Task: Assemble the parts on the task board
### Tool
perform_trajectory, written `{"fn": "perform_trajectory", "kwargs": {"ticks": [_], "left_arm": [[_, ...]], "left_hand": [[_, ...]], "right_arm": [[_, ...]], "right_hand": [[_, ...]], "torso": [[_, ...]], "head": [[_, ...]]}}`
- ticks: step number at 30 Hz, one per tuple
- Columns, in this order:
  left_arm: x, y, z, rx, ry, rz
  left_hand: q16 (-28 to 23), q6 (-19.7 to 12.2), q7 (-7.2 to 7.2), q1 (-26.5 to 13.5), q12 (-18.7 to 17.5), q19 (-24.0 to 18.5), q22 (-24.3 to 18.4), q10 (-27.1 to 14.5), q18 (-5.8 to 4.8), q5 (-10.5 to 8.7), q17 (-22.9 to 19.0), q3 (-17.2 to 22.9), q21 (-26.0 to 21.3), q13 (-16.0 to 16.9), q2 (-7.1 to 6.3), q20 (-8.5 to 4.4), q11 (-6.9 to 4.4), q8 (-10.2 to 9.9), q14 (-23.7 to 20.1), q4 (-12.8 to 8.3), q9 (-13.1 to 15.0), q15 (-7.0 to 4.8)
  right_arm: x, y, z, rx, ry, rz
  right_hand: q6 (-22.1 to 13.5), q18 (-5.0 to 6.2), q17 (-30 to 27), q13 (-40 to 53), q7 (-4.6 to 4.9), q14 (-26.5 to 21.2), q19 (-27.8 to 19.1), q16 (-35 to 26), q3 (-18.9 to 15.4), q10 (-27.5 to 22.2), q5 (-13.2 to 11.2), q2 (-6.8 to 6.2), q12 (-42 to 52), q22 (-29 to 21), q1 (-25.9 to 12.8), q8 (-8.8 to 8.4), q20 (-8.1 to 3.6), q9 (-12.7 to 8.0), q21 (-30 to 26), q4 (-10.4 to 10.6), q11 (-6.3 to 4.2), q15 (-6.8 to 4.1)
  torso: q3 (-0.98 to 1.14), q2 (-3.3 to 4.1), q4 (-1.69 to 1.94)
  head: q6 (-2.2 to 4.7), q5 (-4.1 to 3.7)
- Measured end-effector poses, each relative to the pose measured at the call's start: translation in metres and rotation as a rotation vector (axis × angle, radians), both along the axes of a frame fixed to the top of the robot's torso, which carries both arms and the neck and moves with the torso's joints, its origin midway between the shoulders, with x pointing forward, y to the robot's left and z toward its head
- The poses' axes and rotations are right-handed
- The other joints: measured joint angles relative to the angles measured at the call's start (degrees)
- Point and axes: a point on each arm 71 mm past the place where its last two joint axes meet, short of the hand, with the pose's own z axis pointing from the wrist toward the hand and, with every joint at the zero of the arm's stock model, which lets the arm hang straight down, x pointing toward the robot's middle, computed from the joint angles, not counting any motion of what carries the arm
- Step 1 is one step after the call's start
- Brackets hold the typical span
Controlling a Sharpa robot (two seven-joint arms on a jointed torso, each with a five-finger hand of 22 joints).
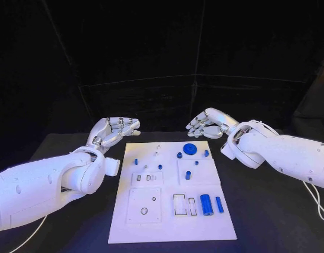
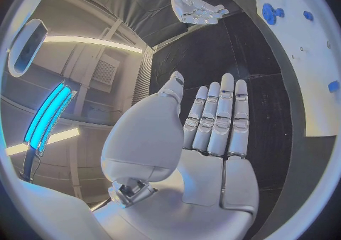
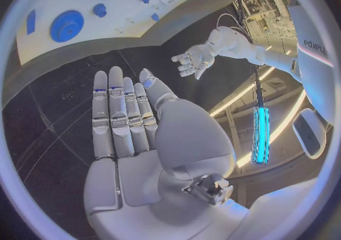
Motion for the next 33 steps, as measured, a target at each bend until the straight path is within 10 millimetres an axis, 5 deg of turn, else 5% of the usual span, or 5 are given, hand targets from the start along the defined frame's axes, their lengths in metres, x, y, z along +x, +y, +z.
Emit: {"fn": "perform_trajectory", "kwargs": {"ticks": [8,10,22,33], "left_arm": [[-0.016,-0.006,0.010,-0.007,0.000,-0.060],[-0.018,-0.009,0.011,-0.010,0.001,-0.072],[-0.024,-0.020,0.014,-0.021,0.006,-0.119],[-0.025,-0.022,0.014,-0.025,0.009,-0.133]], "left_hand": [[-1.58,0.14,0.02,0.00,-1.80,0.28,-0.61,-0.08,0.02,0.00,0.07,-0.52,-0.26,-0.39,0.00,-0.10,0.39,-1.03,-0.53,-1.01,-0.43,0.53],[-1.80,0.14,0.02,0.00,-1.83,0.48,-0.65,-0.08,0.01,0.00,0.07,-0.52,-0.43,-0.39,0.00,0.09,0.39,-1.05,-0.58,-1.01,-0.49,0.57],[-2.03,-0.08,0.25,0.00,-2.28,0.48,-0.73,-0.28,0.01,0.00,0.06,-0.43,-0.43,-0.44,0.00,0.09,0.60,-1.32,-0.58,-1.42,-0.48,0.57],[-2.25,-0.09,0.24,0.00,-2.44,0.48,-0.78,-0.28,0.01,0.00,0.12,-0.53,-0.43,-0.44,0.00,0.09,0.59,-1.32,-0.58,-1.64,-0.48,0.57]], "right_arm": [[0.000,0.023,-0.002,-0.258,-0.040,0.038],[0.001,0.028,-0.003,-0.305,-0.047,0.042],[0.004,0.047,-0.009,-0.472,-0.077,0.063],[0.006,0.048,-0.012,-0.533,-0.066,0.064]], "right_hand": [[1.25,-0.01,5.22,0.07,-0.72,7.46,5.42,7.77,1.04,0.94,0.29,-2.58,-0.61,3.70,-1.39,-1.39,-2.97,-0.01,7.35,-0.11,-0.53,-1.87],[0.86,0.00,11.24,0.12,-1.10,7.85,8.22,17.82,2.24,-0.17,0.29,-3.80,-0.62,6.97,-2.61,-2.07,-4.09,-0.01,13.33,-0.01,-0.93,-2.26],[0.08,-0.01,29.96,0.12,-1.04,7.93,8.54,41.07,5.21,-2.18,0.29,-4.72,-0.62,12.85,-3.54,-2.22,-4.05,-0.02,23.27,0.16,-0.94,-2.35],[-0.81,-0.01,41.36,0.11,-0.71,7.93,7.57,51.84,7.30,-2.99,0.29,-4.72,-0.61,15.33,-3.54,-2.22,-3.76,-0.07,27.31,0.05,-0.54,-2.35]], "torso": [[-0.29,2.30,0.57],[-0.35,2.80,0.71],[-0.68,4.83,1.29],[-0.81,5.72,1.47]], "head": [[0.53,-0.75],[0.65,-0.92],[0.94,-1.41],[0.57,-1.65]]}}
